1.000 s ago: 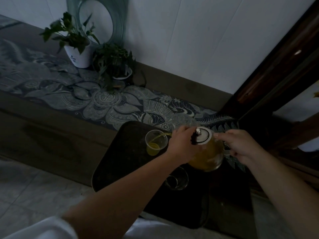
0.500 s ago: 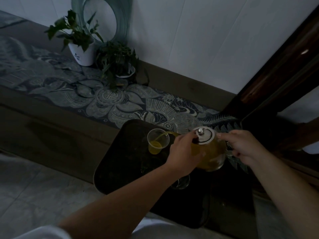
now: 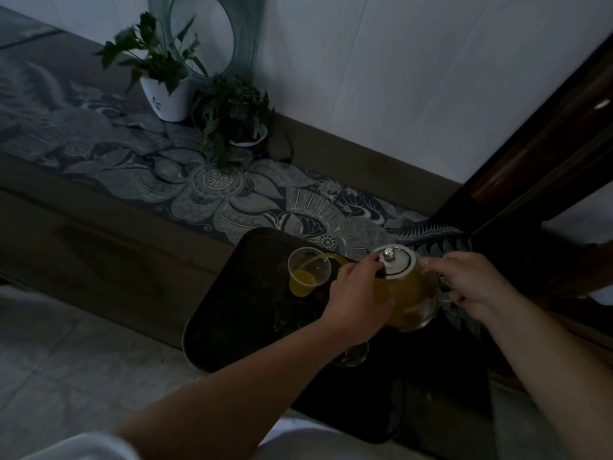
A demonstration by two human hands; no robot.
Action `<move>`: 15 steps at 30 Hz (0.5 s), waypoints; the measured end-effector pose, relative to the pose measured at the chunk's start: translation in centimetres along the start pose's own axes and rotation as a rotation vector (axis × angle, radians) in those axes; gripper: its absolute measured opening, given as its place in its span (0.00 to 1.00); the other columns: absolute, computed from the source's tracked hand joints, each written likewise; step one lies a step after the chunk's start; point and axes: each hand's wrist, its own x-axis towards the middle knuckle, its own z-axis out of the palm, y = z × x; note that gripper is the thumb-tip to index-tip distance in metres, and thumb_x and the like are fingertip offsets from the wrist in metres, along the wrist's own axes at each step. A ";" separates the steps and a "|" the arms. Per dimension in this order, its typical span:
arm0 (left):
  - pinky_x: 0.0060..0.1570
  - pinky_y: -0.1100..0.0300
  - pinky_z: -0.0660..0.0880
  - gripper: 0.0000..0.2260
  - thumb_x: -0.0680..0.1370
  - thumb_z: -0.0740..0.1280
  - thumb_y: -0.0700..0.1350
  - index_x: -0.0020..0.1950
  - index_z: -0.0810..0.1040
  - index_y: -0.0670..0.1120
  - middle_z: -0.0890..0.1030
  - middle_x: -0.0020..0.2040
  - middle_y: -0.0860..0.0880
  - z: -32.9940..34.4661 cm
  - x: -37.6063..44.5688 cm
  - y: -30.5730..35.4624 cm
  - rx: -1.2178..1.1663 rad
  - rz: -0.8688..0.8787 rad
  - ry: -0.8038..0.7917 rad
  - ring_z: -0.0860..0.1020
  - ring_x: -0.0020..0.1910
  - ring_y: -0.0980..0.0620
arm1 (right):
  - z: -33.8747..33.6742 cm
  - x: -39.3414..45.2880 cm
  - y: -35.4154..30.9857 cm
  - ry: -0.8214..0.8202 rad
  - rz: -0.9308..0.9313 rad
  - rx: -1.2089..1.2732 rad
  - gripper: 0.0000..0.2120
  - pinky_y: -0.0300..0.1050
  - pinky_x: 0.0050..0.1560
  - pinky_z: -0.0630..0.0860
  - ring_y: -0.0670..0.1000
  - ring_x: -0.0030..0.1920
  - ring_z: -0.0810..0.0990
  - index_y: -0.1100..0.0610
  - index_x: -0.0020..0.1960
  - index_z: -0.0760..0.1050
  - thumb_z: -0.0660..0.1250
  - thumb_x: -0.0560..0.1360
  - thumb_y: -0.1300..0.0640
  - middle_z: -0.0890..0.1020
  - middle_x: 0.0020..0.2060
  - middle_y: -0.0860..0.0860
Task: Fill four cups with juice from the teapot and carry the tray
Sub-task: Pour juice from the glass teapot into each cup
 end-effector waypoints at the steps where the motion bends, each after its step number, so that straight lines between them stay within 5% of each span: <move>1: 0.70 0.45 0.60 0.29 0.76 0.68 0.48 0.75 0.62 0.52 0.59 0.77 0.57 0.0 0.0 0.0 0.007 0.002 -0.002 0.56 0.73 0.49 | 0.0 0.1 0.0 0.000 0.002 -0.001 0.12 0.39 0.24 0.57 0.51 0.27 0.67 0.59 0.46 0.77 0.75 0.71 0.53 0.74 0.34 0.58; 9: 0.71 0.47 0.59 0.34 0.74 0.72 0.50 0.76 0.58 0.53 0.57 0.77 0.59 0.2 -0.2 0.1 -0.004 -0.012 0.017 0.56 0.73 0.49 | 0.0 -0.4 -0.7 -0.011 0.009 0.007 0.11 0.35 0.21 0.54 0.48 0.22 0.62 0.59 0.45 0.76 0.74 0.72 0.53 0.69 0.31 0.56; 15: 0.70 0.48 0.59 0.37 0.72 0.75 0.52 0.75 0.59 0.53 0.58 0.77 0.59 -0.1 -0.4 0.5 0.032 0.001 0.008 0.58 0.72 0.48 | 0.0 -1.6 -1.7 0.003 0.018 0.023 0.10 0.33 0.18 0.53 0.43 0.15 0.59 0.60 0.40 0.73 0.72 0.74 0.57 0.66 0.14 0.44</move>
